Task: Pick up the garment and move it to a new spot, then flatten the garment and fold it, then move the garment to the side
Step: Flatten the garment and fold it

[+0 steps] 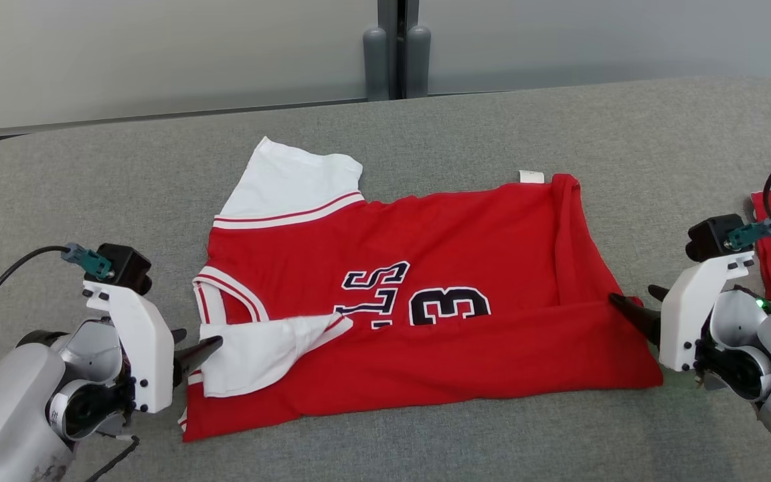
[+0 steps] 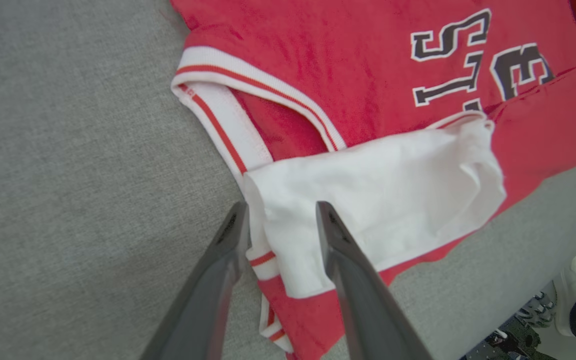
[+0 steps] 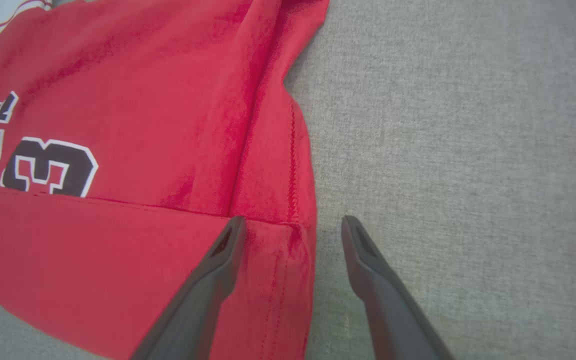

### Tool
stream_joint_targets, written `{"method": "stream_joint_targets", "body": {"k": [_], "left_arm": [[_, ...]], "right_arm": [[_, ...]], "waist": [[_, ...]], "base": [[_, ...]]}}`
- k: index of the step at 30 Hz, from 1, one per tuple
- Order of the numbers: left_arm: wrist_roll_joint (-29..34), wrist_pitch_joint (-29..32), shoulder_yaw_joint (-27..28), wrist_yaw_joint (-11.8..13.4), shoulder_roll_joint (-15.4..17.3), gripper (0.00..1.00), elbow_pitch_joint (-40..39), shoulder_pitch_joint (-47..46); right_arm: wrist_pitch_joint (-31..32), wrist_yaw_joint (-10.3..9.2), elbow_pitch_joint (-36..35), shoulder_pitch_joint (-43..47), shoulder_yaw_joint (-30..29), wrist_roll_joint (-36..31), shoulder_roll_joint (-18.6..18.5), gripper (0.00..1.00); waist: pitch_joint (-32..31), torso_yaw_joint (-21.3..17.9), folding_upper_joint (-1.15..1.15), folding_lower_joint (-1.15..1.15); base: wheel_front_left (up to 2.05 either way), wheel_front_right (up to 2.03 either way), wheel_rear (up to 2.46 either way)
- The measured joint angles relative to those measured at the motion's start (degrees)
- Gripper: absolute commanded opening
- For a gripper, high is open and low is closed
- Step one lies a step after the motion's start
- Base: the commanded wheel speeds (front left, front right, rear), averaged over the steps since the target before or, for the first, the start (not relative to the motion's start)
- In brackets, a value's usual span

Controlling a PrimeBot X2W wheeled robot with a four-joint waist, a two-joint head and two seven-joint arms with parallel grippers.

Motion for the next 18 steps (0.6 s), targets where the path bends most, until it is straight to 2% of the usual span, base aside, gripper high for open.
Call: {"method": "stream_joint_targets", "body": {"k": [4, 7, 13, 18], "left_arm": [[1.8, -5.3, 1.0, 0.5, -1.5, 1.00, 3.0, -1.2], [2.9, -11.6, 3.2, 2.1, -3.4, 1.00, 5.4, -2.1], [2.8, -29.7, 10.4, 5.4, -8.3, 1.00, 8.3, -2.4], [2.6, -44.1, 14.8, 5.6, -11.7, 1.00, 7.1, -0.3]], "right_arm": [[-3.3, 0.00, 2.2, -0.6, -0.8, -1.2, 0.4, 1.00], [-7.1, 0.00, 3.8, -0.6, -1.7, -2.1, 0.9, 1.00], [-20.2, 0.00, 4.0, -0.2, -4.6, -3.8, 2.3, 1.00], [-33.2, 0.00, 2.9, 3.3, -7.8, -5.5, 3.4, 1.00]], "waist": [[0.1, 0.1, 0.00, 0.00], [-0.4, 0.1, 0.00, 0.00], [-2.3, -0.1, 0.00, 0.00], [-4.9, -0.2, 0.00, 0.00]], "base": [[0.00, 0.00, 0.00], [0.00, 0.00, 0.00], [0.00, 0.00, 0.00], [0.00, 0.00, 0.00]]}}
